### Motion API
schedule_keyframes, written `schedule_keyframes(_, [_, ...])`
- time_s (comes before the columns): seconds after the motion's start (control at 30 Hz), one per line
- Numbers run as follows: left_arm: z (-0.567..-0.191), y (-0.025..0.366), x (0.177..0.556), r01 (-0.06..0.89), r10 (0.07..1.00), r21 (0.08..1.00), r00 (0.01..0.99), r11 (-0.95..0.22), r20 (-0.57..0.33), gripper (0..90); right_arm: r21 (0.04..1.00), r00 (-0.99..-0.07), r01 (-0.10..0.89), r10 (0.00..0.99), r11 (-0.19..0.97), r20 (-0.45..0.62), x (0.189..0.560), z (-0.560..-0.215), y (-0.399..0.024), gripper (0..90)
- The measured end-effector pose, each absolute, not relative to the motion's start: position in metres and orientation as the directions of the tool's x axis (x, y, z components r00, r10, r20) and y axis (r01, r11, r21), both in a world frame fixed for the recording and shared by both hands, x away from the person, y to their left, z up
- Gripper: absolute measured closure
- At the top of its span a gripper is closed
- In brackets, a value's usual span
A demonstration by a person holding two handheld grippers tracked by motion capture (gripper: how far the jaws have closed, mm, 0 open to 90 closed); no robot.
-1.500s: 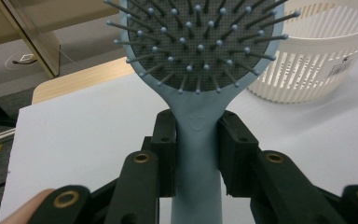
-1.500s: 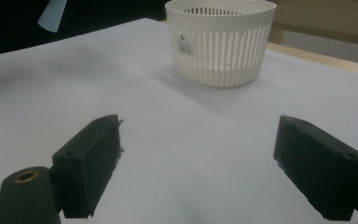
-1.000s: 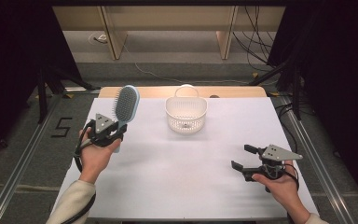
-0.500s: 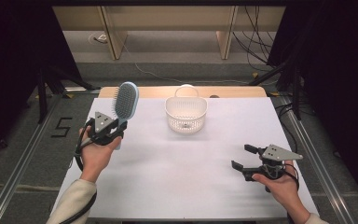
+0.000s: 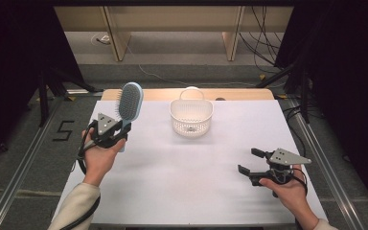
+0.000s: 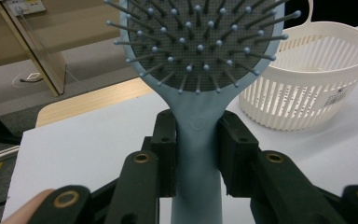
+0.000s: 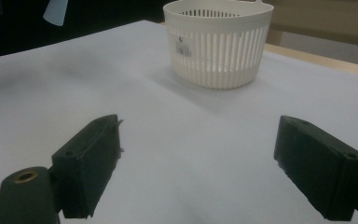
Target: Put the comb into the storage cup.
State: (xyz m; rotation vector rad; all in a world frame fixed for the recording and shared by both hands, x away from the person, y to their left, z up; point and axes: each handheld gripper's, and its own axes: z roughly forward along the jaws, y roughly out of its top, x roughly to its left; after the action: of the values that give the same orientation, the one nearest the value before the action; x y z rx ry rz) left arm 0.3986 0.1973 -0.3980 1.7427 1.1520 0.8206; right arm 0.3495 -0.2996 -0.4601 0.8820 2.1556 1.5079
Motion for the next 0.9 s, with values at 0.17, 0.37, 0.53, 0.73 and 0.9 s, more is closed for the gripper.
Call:
schedule_keyframes(0.17, [-0.397, 0.195, 0.400, 0.360, 0.931, 0.912, 0.360, -0.198, 0.060, 69.8, 0.931, -0.738, 0.281, 0.673, 0.233, 0.055, 0.349, -0.460, -0.300, 15.6])
schedule_keyframes(0.37, [-0.396, 0.192, 0.403, 0.356, 0.928, 0.913, 0.367, -0.201, 0.062, 69.9, 0.931, -0.738, 0.283, 0.672, 0.232, 0.057, 0.349, -0.460, -0.300, 15.6])
schedule_keyframes(0.53, [-0.396, 0.190, 0.404, 0.355, 0.929, 0.914, 0.365, -0.198, 0.060, 69.9, 0.930, -0.739, 0.283, 0.672, 0.233, 0.057, 0.349, -0.460, -0.299, 15.6])
schedule_keyframes(0.73, [-0.394, 0.188, 0.407, 0.352, 0.931, 0.916, 0.362, -0.193, 0.058, 69.9, 0.931, -0.738, 0.283, 0.672, 0.232, 0.057, 0.349, -0.460, -0.300, 15.6])
schedule_keyframes(0.9, [-0.392, 0.185, 0.409, 0.345, 0.929, 0.918, 0.365, -0.195, 0.060, 69.9, 0.931, -0.739, 0.281, 0.672, 0.234, 0.055, 0.349, -0.460, -0.300, 15.6])
